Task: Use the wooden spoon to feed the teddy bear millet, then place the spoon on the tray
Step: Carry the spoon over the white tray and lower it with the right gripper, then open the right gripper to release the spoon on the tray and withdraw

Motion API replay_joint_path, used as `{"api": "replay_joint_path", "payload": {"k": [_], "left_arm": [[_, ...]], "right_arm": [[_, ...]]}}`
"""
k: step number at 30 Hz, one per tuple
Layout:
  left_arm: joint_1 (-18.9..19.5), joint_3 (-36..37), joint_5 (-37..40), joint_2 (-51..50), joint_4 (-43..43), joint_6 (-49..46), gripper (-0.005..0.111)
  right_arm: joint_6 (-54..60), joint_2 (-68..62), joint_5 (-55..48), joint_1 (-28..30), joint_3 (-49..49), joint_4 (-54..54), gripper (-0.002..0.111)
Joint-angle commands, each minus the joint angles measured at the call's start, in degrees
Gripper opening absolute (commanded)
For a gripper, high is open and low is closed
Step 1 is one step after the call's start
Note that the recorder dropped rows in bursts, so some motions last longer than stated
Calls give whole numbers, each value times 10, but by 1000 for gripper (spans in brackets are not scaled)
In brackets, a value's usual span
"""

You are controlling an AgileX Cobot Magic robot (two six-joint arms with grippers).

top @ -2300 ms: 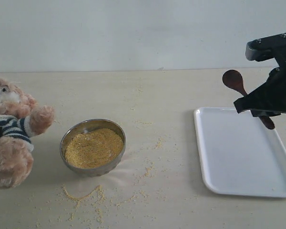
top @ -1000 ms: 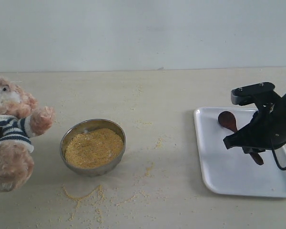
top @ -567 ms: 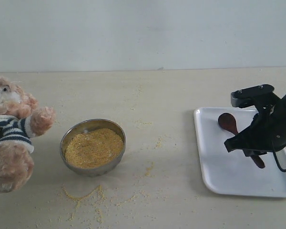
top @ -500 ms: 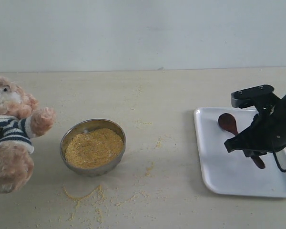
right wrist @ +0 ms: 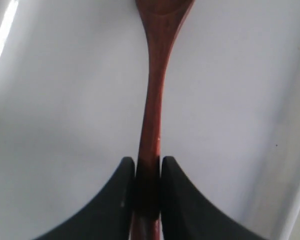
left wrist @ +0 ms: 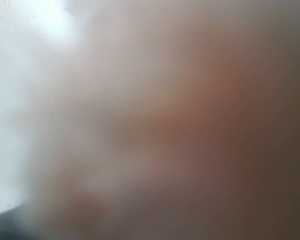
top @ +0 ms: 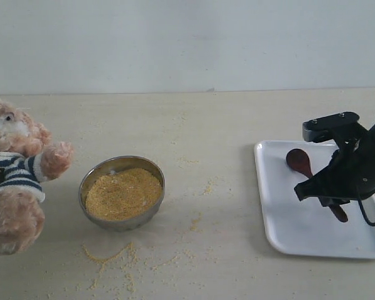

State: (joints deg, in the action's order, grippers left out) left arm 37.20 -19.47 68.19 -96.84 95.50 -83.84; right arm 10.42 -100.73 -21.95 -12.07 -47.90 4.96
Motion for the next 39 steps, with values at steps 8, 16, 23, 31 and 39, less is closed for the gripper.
{"api": "replay_joint_path", "payload": {"k": [8, 16, 23, 31, 39], "left_arm": [[1, -1, 18, 5, -2, -4, 5], [1, -1, 18, 5, -2, -4, 5], [1, -1, 18, 5, 1, -4, 5], [1, -1, 18, 5, 5, -4, 5], [1, -1, 18, 5, 7, -4, 5]], "right_arm": [[21, 0, -21, 2, -1, -1, 47], [13, 0, 13, 2, -1, -1, 49], [-19, 9, 61, 2, -2, 0, 19], [-74, 174, 59, 2, -2, 14, 0], [-134, 404, 165, 2, 95, 18, 0]]}}
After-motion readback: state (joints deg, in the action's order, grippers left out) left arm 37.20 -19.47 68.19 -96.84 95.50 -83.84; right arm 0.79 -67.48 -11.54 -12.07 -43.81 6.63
